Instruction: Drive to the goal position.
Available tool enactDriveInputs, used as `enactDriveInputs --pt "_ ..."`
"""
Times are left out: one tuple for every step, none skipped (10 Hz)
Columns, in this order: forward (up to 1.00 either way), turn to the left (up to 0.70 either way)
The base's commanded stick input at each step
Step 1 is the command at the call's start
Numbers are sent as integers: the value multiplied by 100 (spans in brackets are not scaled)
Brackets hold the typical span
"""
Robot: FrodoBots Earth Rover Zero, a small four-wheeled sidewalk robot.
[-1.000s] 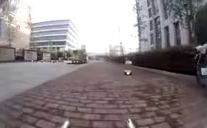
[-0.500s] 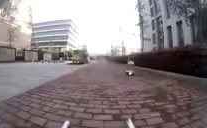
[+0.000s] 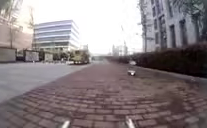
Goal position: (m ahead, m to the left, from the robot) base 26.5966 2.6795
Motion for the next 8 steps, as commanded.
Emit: enactDriveInputs --pt "70 -8" --pt "70 -9" --pt "70 -11" --pt "70 -14" --pt "70 -14" --pt "70 -14" --pt "70 -14" --pt "70 -14"
